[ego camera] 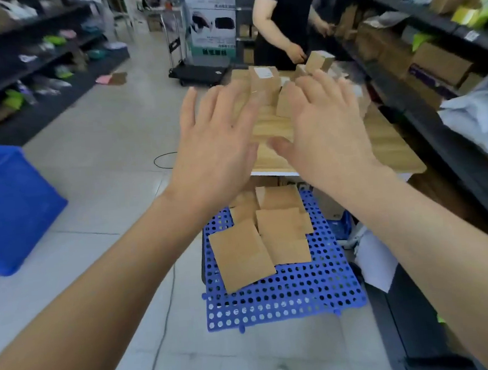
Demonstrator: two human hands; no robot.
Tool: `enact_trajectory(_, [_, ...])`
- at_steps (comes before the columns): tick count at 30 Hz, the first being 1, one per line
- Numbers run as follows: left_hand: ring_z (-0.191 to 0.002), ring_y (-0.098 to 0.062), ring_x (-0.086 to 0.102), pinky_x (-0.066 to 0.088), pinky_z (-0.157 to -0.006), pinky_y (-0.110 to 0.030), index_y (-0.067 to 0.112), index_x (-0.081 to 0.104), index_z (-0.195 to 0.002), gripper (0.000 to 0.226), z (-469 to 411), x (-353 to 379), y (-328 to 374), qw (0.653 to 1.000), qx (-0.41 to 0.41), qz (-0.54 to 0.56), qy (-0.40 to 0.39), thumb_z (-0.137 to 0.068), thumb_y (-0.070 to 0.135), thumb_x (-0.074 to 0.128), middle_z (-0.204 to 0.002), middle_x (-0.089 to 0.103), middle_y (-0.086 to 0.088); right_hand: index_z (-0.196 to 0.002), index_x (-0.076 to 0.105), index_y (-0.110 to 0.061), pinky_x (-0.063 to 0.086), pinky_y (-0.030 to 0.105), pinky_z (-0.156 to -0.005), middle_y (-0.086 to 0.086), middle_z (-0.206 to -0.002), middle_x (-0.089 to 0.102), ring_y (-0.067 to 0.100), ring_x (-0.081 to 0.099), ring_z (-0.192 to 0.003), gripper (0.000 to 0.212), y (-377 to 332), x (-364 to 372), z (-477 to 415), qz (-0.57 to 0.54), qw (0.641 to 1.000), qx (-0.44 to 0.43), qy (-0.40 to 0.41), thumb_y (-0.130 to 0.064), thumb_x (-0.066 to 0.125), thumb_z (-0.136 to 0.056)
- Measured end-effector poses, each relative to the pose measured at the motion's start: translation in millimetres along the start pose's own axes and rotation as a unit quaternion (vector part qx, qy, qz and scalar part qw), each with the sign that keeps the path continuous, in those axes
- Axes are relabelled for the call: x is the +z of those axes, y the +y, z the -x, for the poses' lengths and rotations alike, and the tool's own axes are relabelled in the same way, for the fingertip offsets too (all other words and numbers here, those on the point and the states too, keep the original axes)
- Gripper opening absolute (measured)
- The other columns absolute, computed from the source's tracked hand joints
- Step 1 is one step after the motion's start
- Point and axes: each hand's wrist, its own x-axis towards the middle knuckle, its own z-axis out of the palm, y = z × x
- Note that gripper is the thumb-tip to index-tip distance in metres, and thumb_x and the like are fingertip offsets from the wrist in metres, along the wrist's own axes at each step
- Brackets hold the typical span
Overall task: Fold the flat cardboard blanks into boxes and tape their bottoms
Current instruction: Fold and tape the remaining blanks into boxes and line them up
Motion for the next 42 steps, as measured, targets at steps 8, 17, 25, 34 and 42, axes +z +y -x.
enact_trajectory(8, [-0.109,-0.039,0.053,0.034,-0.101,-0.05,0.005,0.056,-0.124,0.044,23,134,-11,0.974,-0.13,0.03,-0.185,-0.082,0.016,0.061,-0.127,0.051,-0.02,-0.138,0.04,-0.008,0.021,0.041,-0.112,0.013,-0.141,0.043,0.032,0.031,-0.135,0.065,45,150,-48,-0.035,0.986,-0.007,-0.162,-0.041,0.062,-0.087])
enact_trajectory(17, [-0.12,-0.031,0.046,0.041,-0.101,-0.044,0.006,0.039,-0.137,0.054,154,302,-22,0.773,-0.358,0.116,-0.511,-0.092,0.031,0.056,-0.143,0.031,-0.013,-0.148,0.025,-0.005,0.037,0.04,-0.106,0.015,-0.152,0.031,0.032,0.034,-0.136,0.077,72,364,8,-0.152,0.881,0.158,-0.419,-0.043,0.058,-0.09])
enact_trajectory(25, [-0.13,-0.036,0.036,0.038,-0.101,-0.041,0.003,0.022,-0.143,0.081,229,383,-24,0.592,-0.606,0.136,-0.513,-0.083,0.029,0.068,-0.147,0.023,-0.018,-0.149,0.018,-0.005,0.039,0.045,-0.105,0.013,-0.156,0.018,0.036,0.031,-0.137,0.087,97,477,67,-0.206,0.802,0.345,-0.443,-0.048,0.062,-0.087])
enact_trajectory(34, [-0.118,-0.031,0.051,0.047,-0.097,-0.047,0.005,0.036,-0.138,0.094,263,416,-38,0.466,-0.778,0.218,-0.361,-0.064,0.036,0.085,-0.136,0.046,-0.012,-0.146,0.024,-0.008,0.029,0.055,-0.107,0.014,-0.148,0.029,0.038,0.031,-0.132,0.098,107,521,72,-0.187,0.754,0.475,-0.413,-0.057,0.07,-0.074])
enact_trajectory(42, [-0.111,-0.032,0.057,0.05,-0.091,-0.048,0.005,0.045,-0.132,0.067,255,403,-38,0.434,-0.801,0.314,-0.266,-0.076,0.021,0.078,-0.129,0.054,-0.012,-0.132,0.042,0.0,0.046,0.042,-0.084,0.019,-0.134,0.047,0.034,0.054,-0.11,0.05,118,505,72,-0.327,0.689,0.555,-0.331,-0.022,0.062,-0.091])
